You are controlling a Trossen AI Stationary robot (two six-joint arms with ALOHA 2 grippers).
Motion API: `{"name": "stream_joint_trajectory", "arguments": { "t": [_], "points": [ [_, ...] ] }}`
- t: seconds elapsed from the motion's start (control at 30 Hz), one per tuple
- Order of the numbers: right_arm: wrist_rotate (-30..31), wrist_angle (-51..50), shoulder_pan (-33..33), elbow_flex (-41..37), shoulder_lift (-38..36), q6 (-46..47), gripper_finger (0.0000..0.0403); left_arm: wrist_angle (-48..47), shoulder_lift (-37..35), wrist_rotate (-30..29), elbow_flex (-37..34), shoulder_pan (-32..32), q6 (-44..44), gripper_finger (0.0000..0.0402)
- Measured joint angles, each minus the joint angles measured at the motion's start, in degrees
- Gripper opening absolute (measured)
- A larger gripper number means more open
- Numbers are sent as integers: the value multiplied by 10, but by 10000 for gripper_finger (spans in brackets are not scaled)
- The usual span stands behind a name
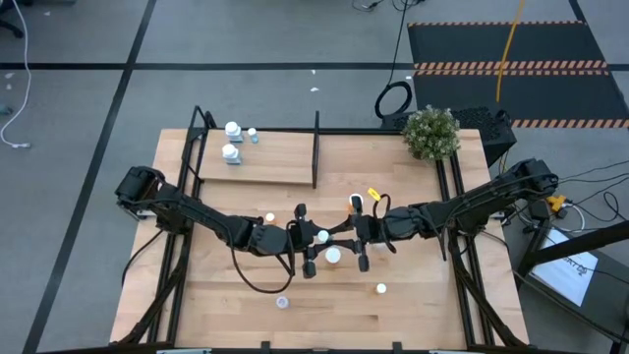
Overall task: Pick and place medicine bottles onto shelf by color
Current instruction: Put the blue pill bottle aligned with the other blue pill bottle on the shelf
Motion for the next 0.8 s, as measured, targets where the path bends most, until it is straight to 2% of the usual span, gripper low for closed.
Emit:
{"name": "stream_joint_trajectory", "arguments": {
  "t": [0.27, 0.37, 0.6, 0.8],
  "points": [
    [-4, 0, 0, 0, 0, -1, 92, 0, 0, 12, 0, -6, -5, 128],
    [-6, 0, 0, 0, 0, -1, 92, -4, -4, 15, 0, -13, -2, 160],
    [-1, 2, 0, 1, 0, -3, 93, -48, -36, -6, 0, -28, -17, 267],
    [0, -8, 0, -1, 1, -10, 93, -99, -76, -12, 2, -38, -28, 313]
  ]
}}
